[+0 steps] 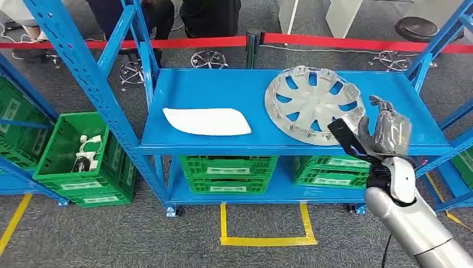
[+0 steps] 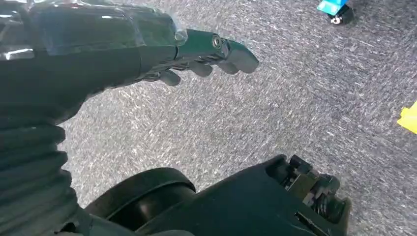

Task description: Take the parts from the cabinet and place them on the table.

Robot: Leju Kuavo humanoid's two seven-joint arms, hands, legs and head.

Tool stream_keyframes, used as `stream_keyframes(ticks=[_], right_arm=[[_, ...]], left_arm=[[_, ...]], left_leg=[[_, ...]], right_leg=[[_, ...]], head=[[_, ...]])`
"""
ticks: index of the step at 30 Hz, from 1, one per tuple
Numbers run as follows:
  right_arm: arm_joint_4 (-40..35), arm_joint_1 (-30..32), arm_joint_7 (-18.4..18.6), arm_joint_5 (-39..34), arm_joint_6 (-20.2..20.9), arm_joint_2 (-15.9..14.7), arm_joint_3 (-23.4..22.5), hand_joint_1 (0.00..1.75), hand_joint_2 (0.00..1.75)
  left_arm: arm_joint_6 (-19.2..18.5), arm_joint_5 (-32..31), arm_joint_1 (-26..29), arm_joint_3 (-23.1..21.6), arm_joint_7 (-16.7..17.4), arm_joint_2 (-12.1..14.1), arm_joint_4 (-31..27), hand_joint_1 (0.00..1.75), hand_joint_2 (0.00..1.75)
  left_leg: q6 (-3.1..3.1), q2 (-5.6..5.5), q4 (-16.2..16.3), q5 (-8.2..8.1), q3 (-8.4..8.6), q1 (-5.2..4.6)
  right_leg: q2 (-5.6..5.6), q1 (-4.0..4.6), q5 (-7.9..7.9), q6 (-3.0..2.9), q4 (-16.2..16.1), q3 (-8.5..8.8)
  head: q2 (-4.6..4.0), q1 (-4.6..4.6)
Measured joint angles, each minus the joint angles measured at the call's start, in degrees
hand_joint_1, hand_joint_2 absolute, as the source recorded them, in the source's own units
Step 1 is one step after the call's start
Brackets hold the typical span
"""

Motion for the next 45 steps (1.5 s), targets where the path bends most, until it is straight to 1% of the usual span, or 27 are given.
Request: stream_keyframes(ticks=[3, 5, 10, 13, 19, 26, 29, 36, 40, 45], right_arm=[[0.52, -0.44, -1.09, -1.48, 6.76, 0.00, 0.83, 1.75, 1.75], [1.33, -1.41, -1.52, -0.79, 10.64, 0.00, 1.68, 1.75, 1.75], [5.74, -5.86, -3.38, 2.91, 16.93, 0.02, 5.09, 1.75, 1.75], [9.01, -8.82, -4.24, 4.70, 19.56, 0.02, 7.43, 1.75, 1.75], [13.24, -11.36, -4.30, 5.14, 20.15, 0.02, 10.42, 1.75, 1.75], [15.61, -12.38, -4.30, 5.43, 20.21, 0.00, 12.92, 1.75, 1.75], [16.59, -13.03, -4.37, 6.84, 21.15, 0.00, 14.01, 1.75, 1.75], [18.51, -13.90, -5.53, 6.15, 20.74, 0.44, 16.09, 1.75, 1.75], [19.19, -14.00, -6.25, 6.15, 20.45, 0.61, 17.31, 1.75, 1.75], [19.63, -14.25, -6.27, 5.77, 20.39, 0.61, 18.64, 1.75, 1.75]], left_arm=[[-0.04, 0.68, 0.00, -0.59, -0.37, 0.04, 0.00, 0.00, 1.75], [-0.17, 0.77, 0.00, -1.07, -0.65, 0.04, 0.00, 0.00, 1.75], [-1.00, 0.98, -0.05, -2.40, -1.20, 0.02, -0.02, 0.00, 1.75], [-1.29, 1.44, -0.09, -2.89, -1.73, 0.02, -0.02, 0.00, 1.75], [-1.29, 1.64, -0.13, -3.80, -1.73, -0.02, -0.02, 0.00, 1.75], [-1.29, 1.64, -0.13, -3.96, -1.77, 0.00, -0.02, 0.00, 1.75], [-1.29, 2.03, -0.14, -4.26, -2.62, 0.00, -0.02, 0.00, 1.75], [-1.42, 3.39, -0.12, -5.11, -3.67, -0.07, -0.02, 0.00, 1.75], [-0.40, 4.48, -0.12, -5.31, -3.87, -0.13, -0.02, 0.00, 1.75], [0.59, 5.79, -0.20, -5.73, -4.09, -0.15, -0.04, 0.00, 1.75]], left_leg=[[0.00, 0.19, -0.01, -0.01, 0.00, -0.01], [0.01, 0.34, -0.01, -0.02, 0.01, -0.01], [0.04, 0.62, -0.02, -0.06, 0.05, -0.02], [0.04, 0.65, -0.02, -0.06, 0.07, -0.02], [0.03, 0.61, -0.02, -0.08, 0.06, -0.03], [0.03, 0.52, -0.02, -0.08, 0.06, -0.03], [0.03, 0.51, -0.03, -0.08, 0.06, -0.02], [0.03, 0.41, -0.03, -0.08, 0.06, -0.02], [0.03, 0.38, -0.03, -0.08, 0.05, -0.02], [0.03, 0.30, -0.02, -0.08, 0.06, -0.02]], right_leg=[[0.09, 0.00, 0.00, 0.00, 0.00, -0.01], [0.16, 0.00, 0.01, 0.00, 0.01, -0.03], [0.41, 0.00, 0.03, 0.00, 0.03, -0.04], [0.43, 0.00, 0.03, 0.00, 0.02, -0.04], [0.43, 0.00, 0.03, 0.00, 0.02, -0.04], [0.42, 0.00, 0.03, 0.00, 0.02, -0.05], [0.42, 0.00, 0.03, 0.00, 0.02, -0.06], [0.40, 0.00, 0.03, 0.00, 0.03, -0.05], [0.40, 0.00, 0.03, 0.00, 0.02, -0.05], [0.39, 0.00, 0.03, 0.00, 0.02, -0.05]], head=[[0.00, 0.00], [0.00, 0.00], [0.00, 0.00], [0.00, -0.02], [0.00, 0.00], [0.00, 0.02], [-0.02, 0.02], [0.00, 0.02], [0.00, 0.00], [0.00, 0.00]])
